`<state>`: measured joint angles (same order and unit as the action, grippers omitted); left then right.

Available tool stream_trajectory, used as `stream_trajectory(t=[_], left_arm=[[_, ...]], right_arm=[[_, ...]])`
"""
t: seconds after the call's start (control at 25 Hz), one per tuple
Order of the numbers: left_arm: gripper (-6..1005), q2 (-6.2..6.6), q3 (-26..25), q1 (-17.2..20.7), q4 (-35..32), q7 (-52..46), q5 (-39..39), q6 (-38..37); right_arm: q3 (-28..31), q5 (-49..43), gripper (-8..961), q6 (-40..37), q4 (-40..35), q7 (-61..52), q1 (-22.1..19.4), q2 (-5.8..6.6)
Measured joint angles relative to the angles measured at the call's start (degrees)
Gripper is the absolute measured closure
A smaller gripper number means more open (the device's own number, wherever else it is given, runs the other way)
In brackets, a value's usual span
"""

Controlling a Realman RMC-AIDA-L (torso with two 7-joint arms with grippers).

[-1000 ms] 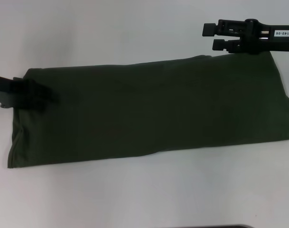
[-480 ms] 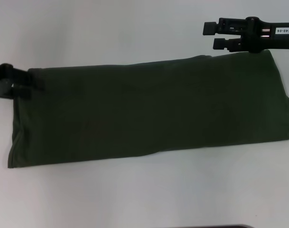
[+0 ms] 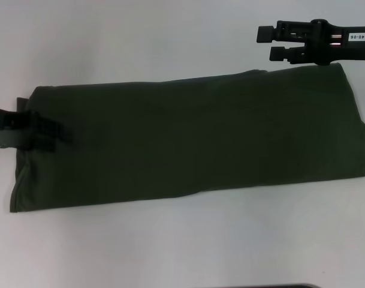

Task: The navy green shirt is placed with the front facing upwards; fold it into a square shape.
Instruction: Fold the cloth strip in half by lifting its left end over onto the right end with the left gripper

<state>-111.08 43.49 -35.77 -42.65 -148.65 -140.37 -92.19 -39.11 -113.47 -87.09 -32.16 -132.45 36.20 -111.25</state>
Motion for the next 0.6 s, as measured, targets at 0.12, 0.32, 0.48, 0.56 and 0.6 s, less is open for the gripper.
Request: stream_trajectory(t=[0.12,0.32,0.48,0.56,0.6], left_arm=[[450,-0.07,0.07,-0.16,0.02,-0.81,-1.53,1.33],[450,0.09,-0.15,-0.10,0.02,-1.15,-2.26,3.15],[449,0.01,0.05,-0.01,0.02,-1.21,-2.83,3.91],[449,-0.24,-0.07,-0.05,0.06,-1.23,-4.04,4.23],[449,-0.32,-0.16,-0.09,0.11,-1.23,-4.44,4.29]], right_arm=[[0.00,0.00,12,-0.01,0.10,-0.07,-0.28,0.00],[0.00,0.00,12,-0.01,0.10,-0.52,-0.63,0.00],[0.00,0.00,12,0.00,0.30,-0.52,-0.69,0.00],[0.00,0.00,12,0.02,0.36,-0.53,-0.69,0.00],[0.00,0.00,12,0.02,0.39,-0.55,-0.69,0.00]])
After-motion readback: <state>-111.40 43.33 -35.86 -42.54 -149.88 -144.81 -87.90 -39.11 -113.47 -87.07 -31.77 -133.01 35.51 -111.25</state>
